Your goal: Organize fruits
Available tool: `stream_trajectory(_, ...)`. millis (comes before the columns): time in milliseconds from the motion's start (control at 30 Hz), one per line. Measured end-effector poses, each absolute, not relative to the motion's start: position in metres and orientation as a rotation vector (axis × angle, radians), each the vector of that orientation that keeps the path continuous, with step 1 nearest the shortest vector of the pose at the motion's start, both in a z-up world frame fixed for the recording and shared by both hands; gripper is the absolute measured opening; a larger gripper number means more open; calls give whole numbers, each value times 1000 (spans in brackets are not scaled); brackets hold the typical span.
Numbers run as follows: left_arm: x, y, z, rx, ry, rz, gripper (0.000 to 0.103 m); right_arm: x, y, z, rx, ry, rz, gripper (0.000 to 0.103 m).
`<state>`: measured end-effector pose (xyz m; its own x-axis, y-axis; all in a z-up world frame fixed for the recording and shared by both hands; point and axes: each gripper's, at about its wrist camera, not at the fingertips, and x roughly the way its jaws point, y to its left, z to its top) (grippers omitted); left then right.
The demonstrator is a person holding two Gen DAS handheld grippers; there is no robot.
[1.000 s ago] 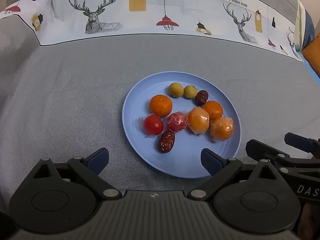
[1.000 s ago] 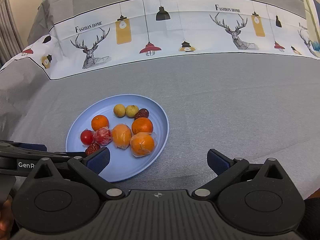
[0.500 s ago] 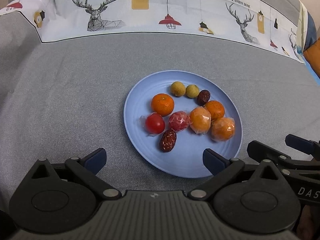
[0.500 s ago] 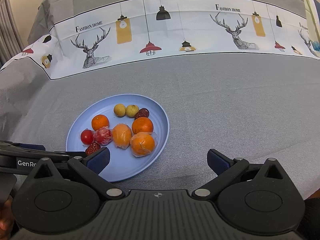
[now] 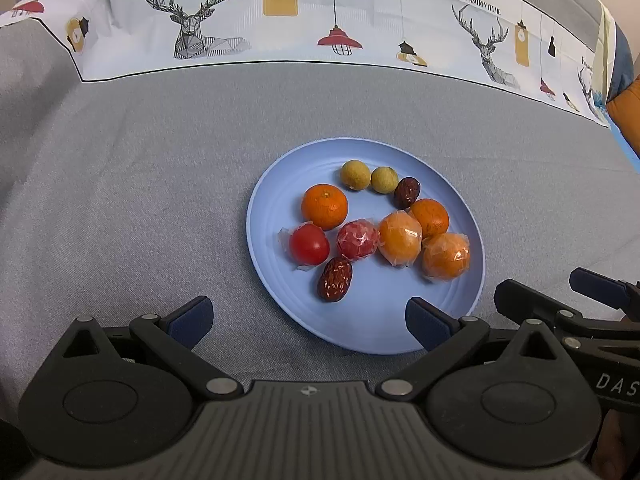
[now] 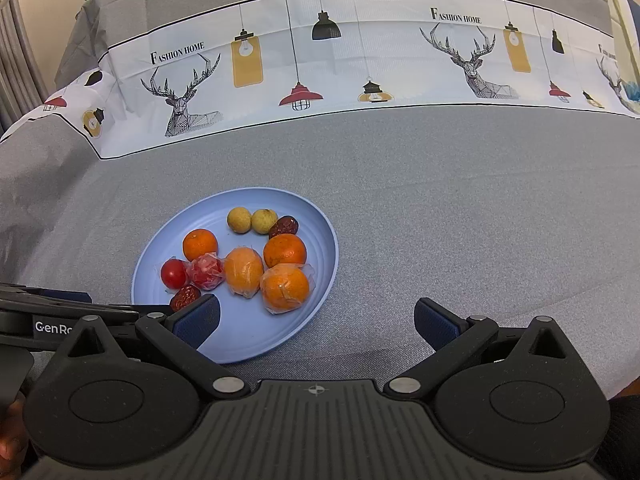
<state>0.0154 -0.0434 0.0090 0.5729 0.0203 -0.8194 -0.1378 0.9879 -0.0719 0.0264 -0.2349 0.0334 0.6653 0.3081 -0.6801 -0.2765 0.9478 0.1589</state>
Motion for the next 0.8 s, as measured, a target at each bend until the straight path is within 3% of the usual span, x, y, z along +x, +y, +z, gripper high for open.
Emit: stream_trajectory(800, 18, -48, 11, -159, 961, 42, 102, 31, -245, 40, 124, 746, 320, 102)
